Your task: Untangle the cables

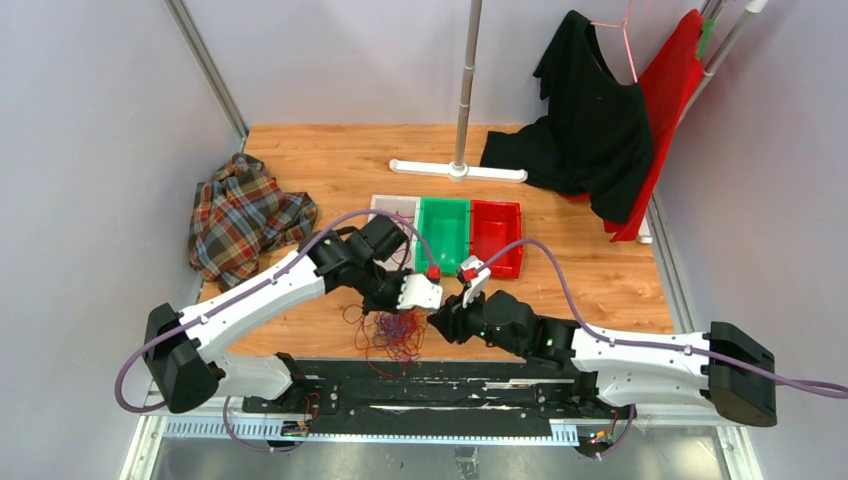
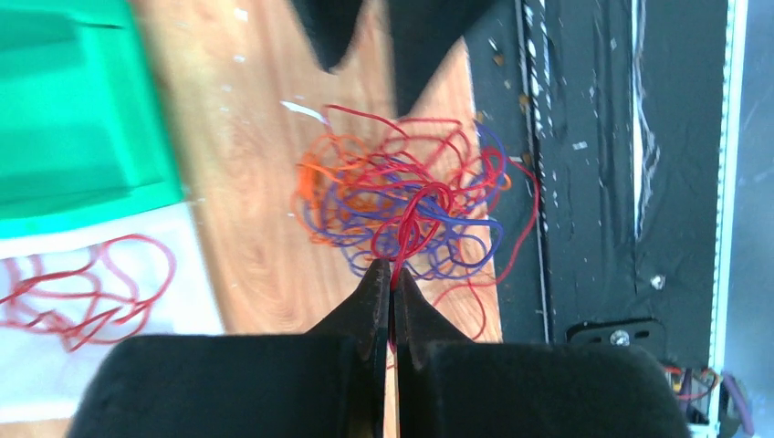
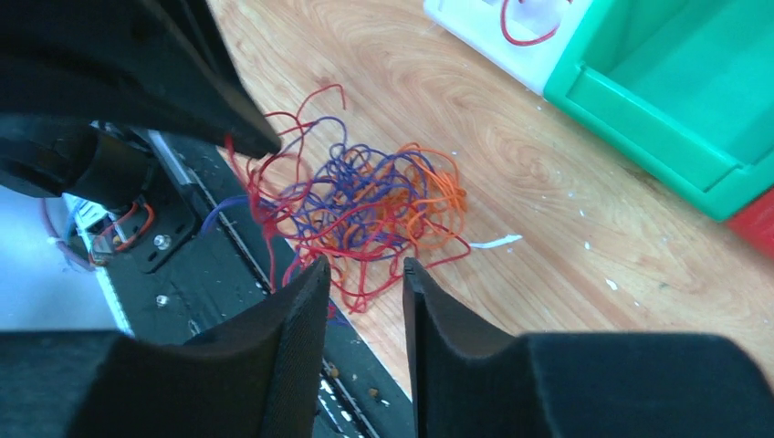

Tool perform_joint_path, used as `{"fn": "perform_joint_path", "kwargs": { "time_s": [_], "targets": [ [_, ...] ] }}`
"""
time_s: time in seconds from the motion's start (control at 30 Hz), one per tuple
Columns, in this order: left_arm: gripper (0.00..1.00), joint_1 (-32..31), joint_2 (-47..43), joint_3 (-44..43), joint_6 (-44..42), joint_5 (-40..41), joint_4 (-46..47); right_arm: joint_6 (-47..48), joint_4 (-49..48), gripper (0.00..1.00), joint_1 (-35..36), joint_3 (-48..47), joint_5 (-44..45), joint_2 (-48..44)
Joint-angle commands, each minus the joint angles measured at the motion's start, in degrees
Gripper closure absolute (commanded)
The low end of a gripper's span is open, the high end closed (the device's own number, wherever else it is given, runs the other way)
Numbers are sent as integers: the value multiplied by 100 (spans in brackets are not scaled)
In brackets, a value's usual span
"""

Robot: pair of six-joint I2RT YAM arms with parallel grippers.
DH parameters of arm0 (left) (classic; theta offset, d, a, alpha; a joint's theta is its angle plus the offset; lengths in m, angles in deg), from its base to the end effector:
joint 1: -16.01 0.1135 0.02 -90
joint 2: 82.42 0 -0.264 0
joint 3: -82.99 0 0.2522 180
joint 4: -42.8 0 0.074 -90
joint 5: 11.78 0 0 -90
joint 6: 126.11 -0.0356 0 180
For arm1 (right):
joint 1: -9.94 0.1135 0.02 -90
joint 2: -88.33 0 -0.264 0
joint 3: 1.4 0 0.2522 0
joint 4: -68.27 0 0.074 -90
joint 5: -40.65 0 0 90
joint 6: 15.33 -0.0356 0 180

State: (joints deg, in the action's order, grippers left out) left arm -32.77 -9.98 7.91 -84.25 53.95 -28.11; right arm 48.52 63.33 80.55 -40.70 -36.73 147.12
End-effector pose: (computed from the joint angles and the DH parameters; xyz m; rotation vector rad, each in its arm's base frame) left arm 0.1417 -0.1839 0.2779 2.1014 1.7124 -0.5853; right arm 0.0824 0.2108 0.2278 -0.5766 1.8466 0.9731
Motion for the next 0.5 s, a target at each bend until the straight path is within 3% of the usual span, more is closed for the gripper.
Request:
{"fn": "perform_joint_path", "kwargs": {
  "time_s": [0.0,0.1,0.17,0.33,0.47],
  "targets": [
    [99,208,-308,-800,916,-246,148,65,-257,58,-30,-238,-133,-276],
    [99,352,-371,-1325,1412,-347,61,260,-257,43,-30,-471,-92,-442],
    [99,422,-384,-1506,1723,-479,-11,435,-272,40,-15,-643,-51,-487],
    [100,430,-579,-1377,2105,-536,-60,837,-289,40,53,-1001,152,-386],
    [99,430,-744,-1245,2149,-601,-60,974,-301,46,85,-1187,389,-219]
  ]
}}
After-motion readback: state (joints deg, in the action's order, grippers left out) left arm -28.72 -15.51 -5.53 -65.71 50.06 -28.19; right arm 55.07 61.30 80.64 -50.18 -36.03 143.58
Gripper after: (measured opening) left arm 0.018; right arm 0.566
